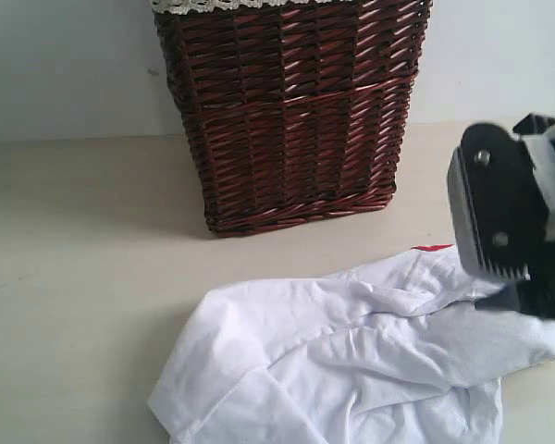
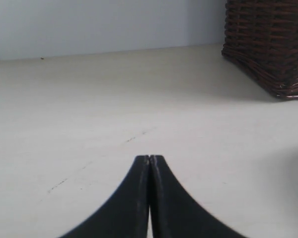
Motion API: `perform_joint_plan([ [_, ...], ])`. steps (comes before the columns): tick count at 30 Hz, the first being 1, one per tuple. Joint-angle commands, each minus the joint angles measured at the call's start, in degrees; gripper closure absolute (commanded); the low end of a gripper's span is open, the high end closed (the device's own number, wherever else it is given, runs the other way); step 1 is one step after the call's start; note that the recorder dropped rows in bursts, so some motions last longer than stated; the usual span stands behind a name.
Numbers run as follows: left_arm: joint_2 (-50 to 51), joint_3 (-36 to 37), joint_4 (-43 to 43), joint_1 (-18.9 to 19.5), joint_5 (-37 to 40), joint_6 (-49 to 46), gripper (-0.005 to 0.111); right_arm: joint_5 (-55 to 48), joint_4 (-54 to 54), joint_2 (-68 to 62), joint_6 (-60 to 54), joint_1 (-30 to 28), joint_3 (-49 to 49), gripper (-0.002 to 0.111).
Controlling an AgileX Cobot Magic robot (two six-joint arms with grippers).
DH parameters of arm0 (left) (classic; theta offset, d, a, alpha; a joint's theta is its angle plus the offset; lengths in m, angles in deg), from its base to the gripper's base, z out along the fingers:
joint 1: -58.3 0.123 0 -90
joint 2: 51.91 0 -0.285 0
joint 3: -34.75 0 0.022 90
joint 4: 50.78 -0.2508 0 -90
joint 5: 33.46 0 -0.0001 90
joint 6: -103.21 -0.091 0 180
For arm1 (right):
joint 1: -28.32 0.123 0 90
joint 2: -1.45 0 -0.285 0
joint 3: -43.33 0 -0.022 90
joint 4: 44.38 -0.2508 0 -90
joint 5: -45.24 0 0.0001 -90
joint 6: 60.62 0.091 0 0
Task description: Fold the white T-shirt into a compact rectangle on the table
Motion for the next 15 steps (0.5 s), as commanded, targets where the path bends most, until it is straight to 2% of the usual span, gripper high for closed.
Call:
perform_joint_plan([
  [1,-0.34,-0.03,0.02,-0.36,-0.38,0.01,0.107,6.26,-6.73,-5.94,-6.30,-10.58,0.57,0.049],
  [4,-0.34,-0.03,0.02,-0.36,-0.38,0.01,0.107,4.03,-15.14,-12.63,-14.21,-17.56,0.57,0.049],
  [8,-0.34,-0.03,0.02,-0.36,-0.38,0.01,0.107,4.81,-22.37,-19.60,-20.60,-22.91,0.57,0.050],
  [15,-0.34,-0.03,0.02,-0.36,-0.38,0.01,0.107,6.78,-23.61,-27.96,-21.56,-25.01,0.57,0.053],
])
